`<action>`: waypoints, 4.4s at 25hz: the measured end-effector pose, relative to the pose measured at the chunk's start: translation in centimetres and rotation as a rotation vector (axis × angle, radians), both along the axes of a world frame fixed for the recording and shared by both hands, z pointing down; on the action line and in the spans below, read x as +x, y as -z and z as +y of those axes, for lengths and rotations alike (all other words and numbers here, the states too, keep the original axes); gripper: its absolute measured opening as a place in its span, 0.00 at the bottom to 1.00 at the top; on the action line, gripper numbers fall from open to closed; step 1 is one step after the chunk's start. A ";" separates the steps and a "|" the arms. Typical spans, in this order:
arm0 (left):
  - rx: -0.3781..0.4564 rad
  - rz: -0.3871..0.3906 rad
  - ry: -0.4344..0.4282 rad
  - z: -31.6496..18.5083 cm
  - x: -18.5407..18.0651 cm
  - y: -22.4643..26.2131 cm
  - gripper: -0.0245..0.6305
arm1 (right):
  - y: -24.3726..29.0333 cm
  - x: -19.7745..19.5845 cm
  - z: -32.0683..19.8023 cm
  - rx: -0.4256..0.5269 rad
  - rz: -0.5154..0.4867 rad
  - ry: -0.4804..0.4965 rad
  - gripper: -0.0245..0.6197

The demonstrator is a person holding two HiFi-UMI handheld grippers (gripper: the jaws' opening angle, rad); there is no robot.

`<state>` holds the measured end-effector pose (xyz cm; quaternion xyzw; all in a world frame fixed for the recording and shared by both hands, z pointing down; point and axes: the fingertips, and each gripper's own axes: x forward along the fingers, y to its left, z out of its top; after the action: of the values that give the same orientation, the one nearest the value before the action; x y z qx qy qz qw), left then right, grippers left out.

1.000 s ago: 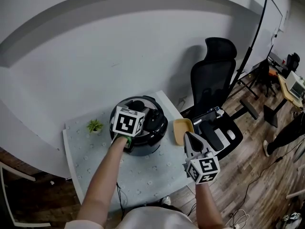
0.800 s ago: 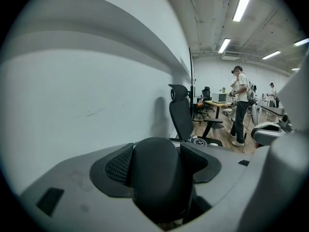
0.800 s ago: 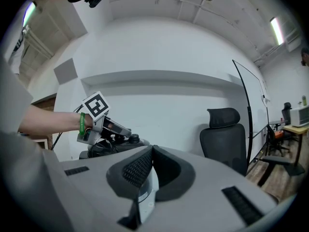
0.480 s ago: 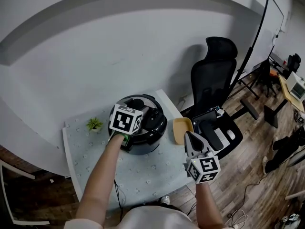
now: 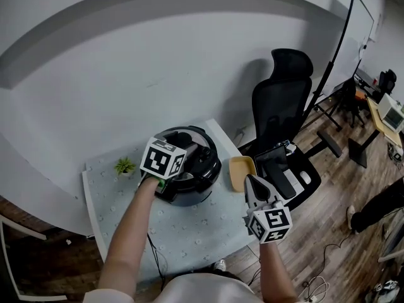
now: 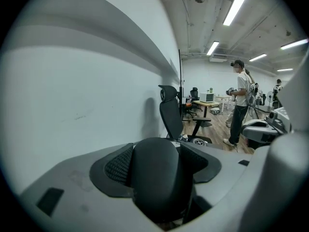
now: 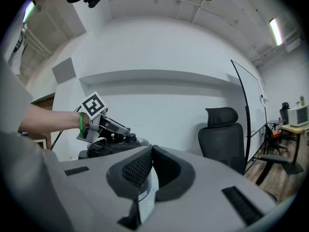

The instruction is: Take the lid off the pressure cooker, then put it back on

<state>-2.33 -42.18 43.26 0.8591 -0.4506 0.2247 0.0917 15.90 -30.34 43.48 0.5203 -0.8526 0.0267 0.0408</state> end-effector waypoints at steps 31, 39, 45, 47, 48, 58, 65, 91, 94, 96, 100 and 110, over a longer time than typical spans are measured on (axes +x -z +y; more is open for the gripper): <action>0.015 0.011 -0.316 1.3 1.0 0.2 0.48 | 0.0 0.0 1.6 -0.001 0.023 -0.088 0.04; 0.030 0.019 -0.305 1.4 1.0 3.0 0.48 | 0.2 0.4 1.8 0.005 0.015 -0.087 0.04; 0.071 0.024 -0.286 2.0 0.4 6.4 0.48 | 1.1 0.0 2.0 0.029 0.004 -0.069 0.04; 0.077 0.021 -0.275 2.3 0.2 7.0 0.48 | 1.4 -0.1 2.2 0.034 0.001 -0.063 0.04; 0.079 0.018 -0.269 2.5 0.0 7.1 0.48 | 1.5 -0.1 2.2 0.037 0.000 -0.059 0.04; 0.091 -0.005 -0.135 5.9 -6.2 7.2 0.48 | 2.0 -4.4 2.5 0.052 -0.004 0.069 0.04; 0.079 -0.011 0.028 10.2 -13.2 6.0 0.48 | 2.4 -9.6 3.2 0.057 0.008 0.216 0.04; 0.015 0.036 0.326 19.3 -23.8 -12.2 0.47 | 0.0 -21.4 6.0 0.011 0.061 0.428 0.04; 0.008 0.047 0.319 18.8 -23.6 -14.1 0.47 | -0.7 -21.0 5.9 -0.008 0.073 0.406 0.04; 0.002 0.047 0.304 18.3 -23.1 -15.4 0.47 | -0.9 -20.6 5.8 -0.015 0.080 0.387 0.04; -0.002 0.053 0.293 17.6 -22.5 -17.3 0.47 | -1.1 -19.7 5.6 -0.019 0.094 0.352 0.04; -0.008 0.028 0.282 16.5 -21.6 -19.4 0.47 | -1.5 -17.8 4.9 -0.032 0.106 0.295 0.04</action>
<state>-23.89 -25.65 62.70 0.7900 -0.5646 0.1993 0.1320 -1.89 -25.42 44.93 0.3894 -0.9159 0.0062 0.0975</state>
